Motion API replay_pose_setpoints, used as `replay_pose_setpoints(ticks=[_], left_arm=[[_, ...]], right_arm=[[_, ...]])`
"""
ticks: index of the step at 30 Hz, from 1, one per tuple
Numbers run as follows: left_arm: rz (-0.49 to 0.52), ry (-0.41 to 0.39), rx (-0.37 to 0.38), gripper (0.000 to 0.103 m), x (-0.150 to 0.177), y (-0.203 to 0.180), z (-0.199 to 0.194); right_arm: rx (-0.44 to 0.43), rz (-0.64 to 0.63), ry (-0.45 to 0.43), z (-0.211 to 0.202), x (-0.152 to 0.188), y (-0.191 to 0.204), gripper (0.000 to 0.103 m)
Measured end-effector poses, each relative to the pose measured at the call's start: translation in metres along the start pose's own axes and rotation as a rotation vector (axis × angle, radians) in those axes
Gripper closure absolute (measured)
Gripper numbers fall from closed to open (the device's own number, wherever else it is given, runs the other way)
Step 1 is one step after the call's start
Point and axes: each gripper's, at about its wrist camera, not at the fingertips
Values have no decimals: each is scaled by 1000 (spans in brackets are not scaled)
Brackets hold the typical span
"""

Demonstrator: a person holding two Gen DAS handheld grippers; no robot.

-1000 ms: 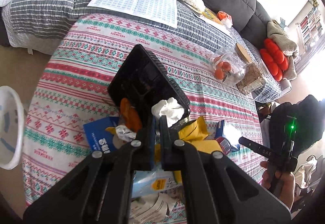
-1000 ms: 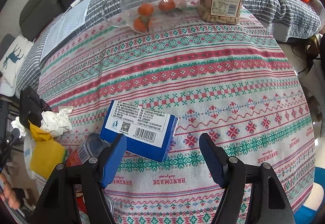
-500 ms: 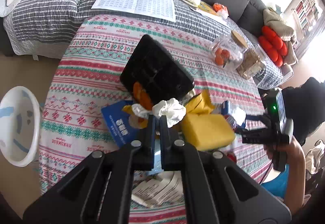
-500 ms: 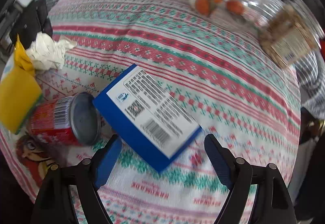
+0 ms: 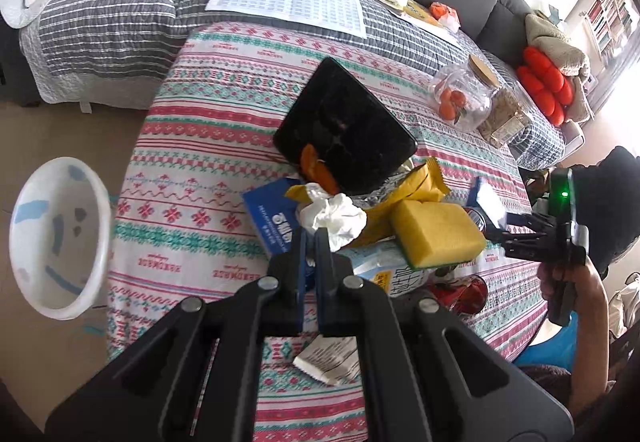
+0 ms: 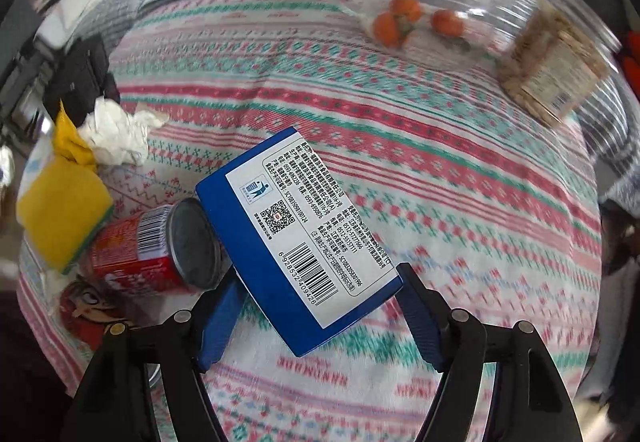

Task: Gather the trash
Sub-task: 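Carry the tissue to the wastebasket with the left tool while the right tool grasps the blue-white carton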

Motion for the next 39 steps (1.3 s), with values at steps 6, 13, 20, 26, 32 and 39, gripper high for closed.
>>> replay_pose_setpoints(ticks=[6, 13, 20, 26, 32, 39], left_arm=[[-29, -25, -17, 98, 7, 18, -17], [-112, -66, -55, 98, 16, 58, -41], [-230, -64, -141, 98, 20, 117, -50], [-303, -27, -214, 98, 20, 165, -43], [-373, 7, -232, 98, 23, 194, -35], [-420, 34, -240, 98, 23, 214, -28]], right_arm=[[-55, 117, -101, -53, 25, 7, 28], [-134, 56, -165, -82, 15, 83, 27], [-152, -84, -143, -66, -13, 180, 27], [-177, -192, -144, -59, -34, 249, 27], [-190, -255, -112, -40, -49, 295, 27], [-196, -278, -89, -25, -64, 317, 27]])
Point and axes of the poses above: each gripper's, at about its wrist camera, not at the fingertips, and z roughly the way its jaws point, y to its left, x to its underside, and after that the axes turned 9 degrees about y, right-handed
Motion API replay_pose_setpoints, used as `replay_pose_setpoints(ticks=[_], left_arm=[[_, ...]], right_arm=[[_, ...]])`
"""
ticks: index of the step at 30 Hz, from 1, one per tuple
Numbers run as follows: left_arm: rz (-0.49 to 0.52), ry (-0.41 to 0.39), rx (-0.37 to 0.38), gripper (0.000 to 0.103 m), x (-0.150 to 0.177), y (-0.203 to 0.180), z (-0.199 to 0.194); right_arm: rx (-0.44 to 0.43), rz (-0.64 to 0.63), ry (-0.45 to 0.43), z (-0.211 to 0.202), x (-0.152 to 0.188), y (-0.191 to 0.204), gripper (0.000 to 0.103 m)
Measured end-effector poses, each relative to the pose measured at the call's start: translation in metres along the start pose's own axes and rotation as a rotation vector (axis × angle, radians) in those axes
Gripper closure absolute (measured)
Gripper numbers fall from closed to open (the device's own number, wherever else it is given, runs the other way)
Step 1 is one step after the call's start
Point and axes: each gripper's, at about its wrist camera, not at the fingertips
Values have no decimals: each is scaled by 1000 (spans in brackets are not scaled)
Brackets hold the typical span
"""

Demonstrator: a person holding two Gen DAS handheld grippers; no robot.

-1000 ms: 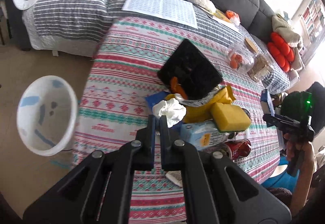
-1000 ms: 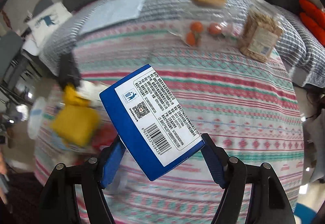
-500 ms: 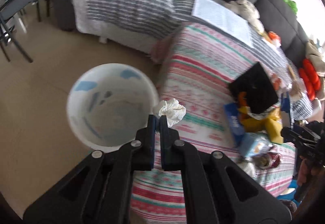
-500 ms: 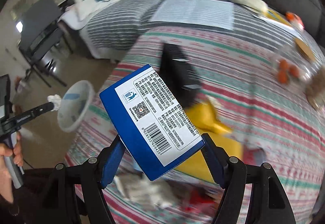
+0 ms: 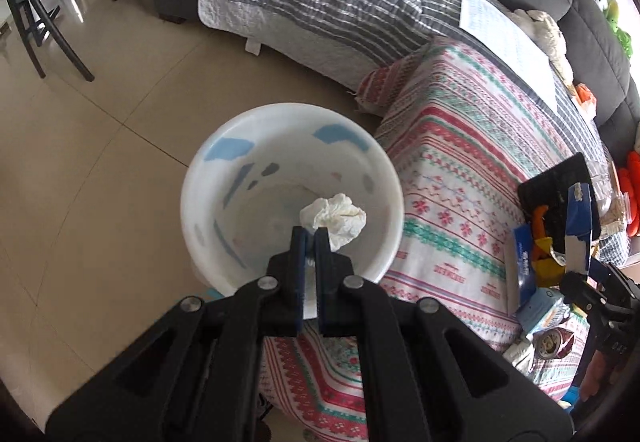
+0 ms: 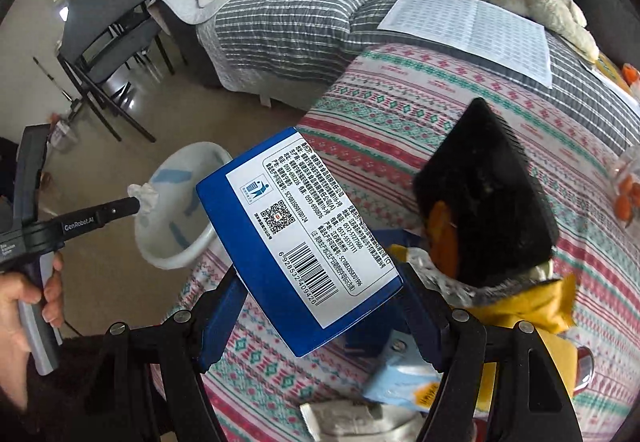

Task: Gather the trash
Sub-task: 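Carry the tissue to the wastebasket with the left tool while the right tool grasps the blue-white carton, then open the left tool over the wastebasket while the right tool drops the carton in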

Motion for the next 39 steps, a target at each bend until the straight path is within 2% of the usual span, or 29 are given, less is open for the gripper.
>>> replay_pose_setpoints(ticks=[6, 14, 16, 18, 21, 23, 28, 39], left_arm=[[-11, 11, -29, 98, -7, 9, 7], [19, -31, -41, 98, -15, 14, 7], [36, -45, -55, 86, -17, 14, 6], [23, -66, -65, 47, -16, 17, 0], [10, -92, -59, 30, -13, 21, -10], [16, -93, -84, 18, -10, 23, -13], [13, -133, -210, 3, 6, 35, -24], [29, -122, -298, 1, 21, 53, -30]], right_arm=[[-9, 6, 15, 12, -11, 4, 27], [-36, 14, 26, 21, -15, 14, 27], [-42, 11, 29, 24, -17, 18, 27], [-50, 9, 31, 26, -19, 22, 27], [-68, 9, 34, 31, -21, 28, 27], [-79, 9, 43, 35, -23, 33, 27], [-91, -7, 68, 52, -30, 55, 27], [-135, -26, 84, 85, -46, 94, 25]])
Point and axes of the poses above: each gripper's, at about its wrist camera, not at the fingertips, and z roughly the way its jaws point, y to its left, x to its underside, and after that the axes turned 9 degrees about y, right-handed
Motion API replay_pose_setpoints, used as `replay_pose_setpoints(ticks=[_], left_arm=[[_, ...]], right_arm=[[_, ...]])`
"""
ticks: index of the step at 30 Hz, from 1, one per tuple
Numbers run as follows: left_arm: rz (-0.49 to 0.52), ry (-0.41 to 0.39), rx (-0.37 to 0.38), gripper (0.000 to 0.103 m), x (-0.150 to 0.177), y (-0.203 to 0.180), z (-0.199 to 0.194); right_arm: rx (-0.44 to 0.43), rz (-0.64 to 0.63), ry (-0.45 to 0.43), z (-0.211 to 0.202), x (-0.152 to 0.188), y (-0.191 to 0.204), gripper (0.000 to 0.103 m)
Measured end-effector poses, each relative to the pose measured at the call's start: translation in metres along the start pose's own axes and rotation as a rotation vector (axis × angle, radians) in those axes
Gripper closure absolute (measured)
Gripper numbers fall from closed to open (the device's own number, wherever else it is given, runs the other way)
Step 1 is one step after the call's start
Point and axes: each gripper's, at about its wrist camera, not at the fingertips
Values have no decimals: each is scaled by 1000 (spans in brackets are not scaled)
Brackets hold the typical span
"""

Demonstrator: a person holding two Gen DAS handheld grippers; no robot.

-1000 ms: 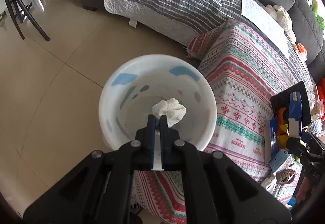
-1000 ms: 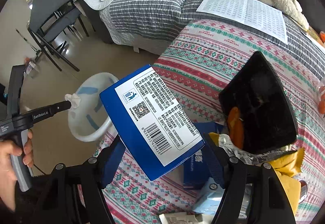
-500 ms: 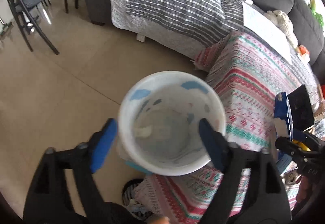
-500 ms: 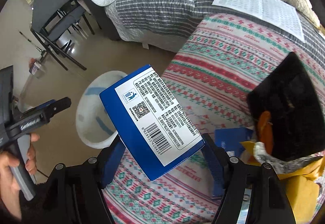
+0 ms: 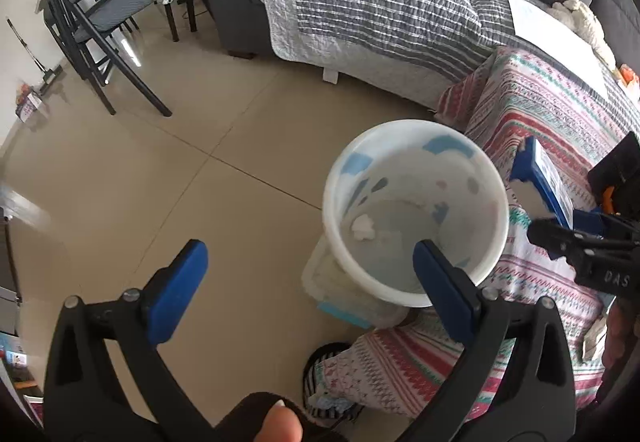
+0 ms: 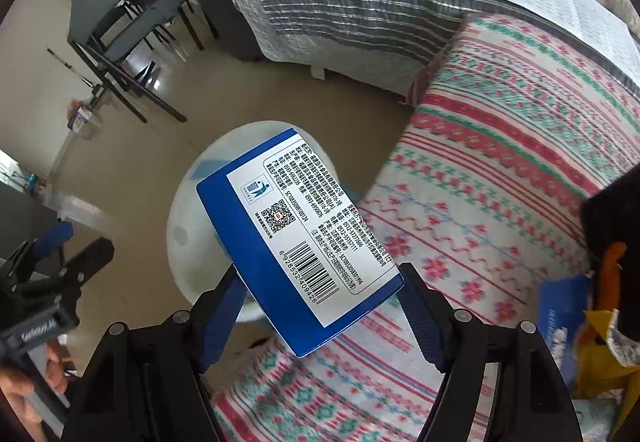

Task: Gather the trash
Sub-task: 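Open the left tool over the wastebasket while the right tool drops the carton in, then reach the left tool to the blue biscuit box and grasp it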

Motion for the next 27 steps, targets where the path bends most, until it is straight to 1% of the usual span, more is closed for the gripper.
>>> replay_pose_setpoints(ticks=[3, 5, 7, 11, 16, 19, 22, 24, 27], left_arm=[[5, -5, 1, 1, 0, 0, -2], [6, -5, 8, 1, 0, 0, -2], [8, 2, 16, 1, 2, -2, -2], [23, 10, 39, 1, 4, -9, -7], [57, 10, 78, 1, 3, -26, -13], [76, 18, 101, 1, 1, -41, -15], [103, 26, 135, 1, 1, -62, -19], [125, 29, 157, 1, 2, -78, -23], [167, 27, 182, 1, 4, -106, -29]], right_arm=[[-42, -2, -25, 1, -4, 5, 23], [-53, -3, -46, -5, -4, 7, 20], [-35, 2, -78, -15, -2, 6, 20], [2, 28, -111, -37, 11, -7, 20], [72, 91, -138, -72, 35, -44, 20], [103, 133, -177, -102, 56, -76, 19], [136, 170, -211, -127, 74, -102, 18], [174, 201, -237, -145, 91, -124, 18], [205, 249, -258, -163, 113, -155, 18]])
Point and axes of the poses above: each gripper's, at about its wrist camera, not at the fingertips, and z roughly the way its jaws point, y to its left, x to its underside, and after that the axes turned 9 degrees about y, right-handed
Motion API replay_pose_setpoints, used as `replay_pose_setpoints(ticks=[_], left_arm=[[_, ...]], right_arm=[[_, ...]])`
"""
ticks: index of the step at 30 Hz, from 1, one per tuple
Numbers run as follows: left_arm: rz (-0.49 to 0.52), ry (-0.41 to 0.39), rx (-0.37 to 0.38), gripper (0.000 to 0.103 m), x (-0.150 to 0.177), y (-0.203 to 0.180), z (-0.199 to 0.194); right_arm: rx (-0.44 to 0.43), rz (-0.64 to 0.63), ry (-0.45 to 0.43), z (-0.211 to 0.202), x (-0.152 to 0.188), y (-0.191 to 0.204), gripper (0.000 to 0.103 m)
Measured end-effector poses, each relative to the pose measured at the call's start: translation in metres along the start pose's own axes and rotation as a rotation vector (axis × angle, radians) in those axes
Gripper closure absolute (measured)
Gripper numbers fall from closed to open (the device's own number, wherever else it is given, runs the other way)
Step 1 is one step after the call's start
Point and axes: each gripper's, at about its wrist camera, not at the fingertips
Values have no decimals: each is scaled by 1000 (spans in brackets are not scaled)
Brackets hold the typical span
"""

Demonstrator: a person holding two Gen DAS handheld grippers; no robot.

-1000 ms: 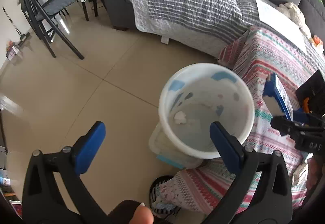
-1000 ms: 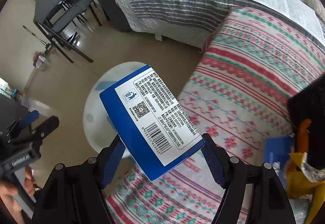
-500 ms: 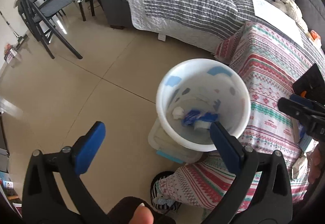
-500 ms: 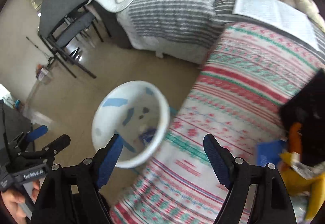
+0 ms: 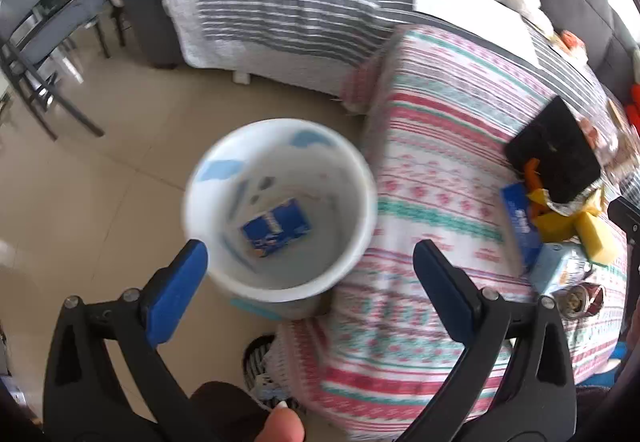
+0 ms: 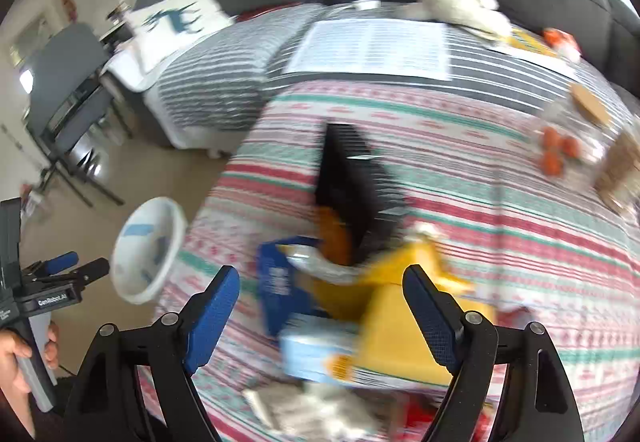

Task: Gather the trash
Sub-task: 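Reach the left tool to the blue biscuit box and grasp it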

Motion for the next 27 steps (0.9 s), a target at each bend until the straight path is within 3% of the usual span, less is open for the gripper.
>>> replay_pose_setpoints(ticks=[8, 13, 23, 27], left_arm=[[106, 3, 24, 1, -8, -73, 2], [154, 55, 79, 1, -15, -119, 13], [135, 140, 130, 1, -27, -166, 46], [132, 185, 137, 13, -26, -182, 60]], right_arm=[[45, 106, -7, -20, 27, -84, 18], [31, 197, -8, -28, 43, -137, 18], [34, 265, 7, -30, 56, -178, 18], [30, 282, 17, -26, 58, -187, 18]])
Point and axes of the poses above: each gripper's, at about its wrist camera, not at the fingertips, and z roughly the way its jaws point, y to its left, x to its underside, and after that the axes turned 9 degrees about y, right-handed
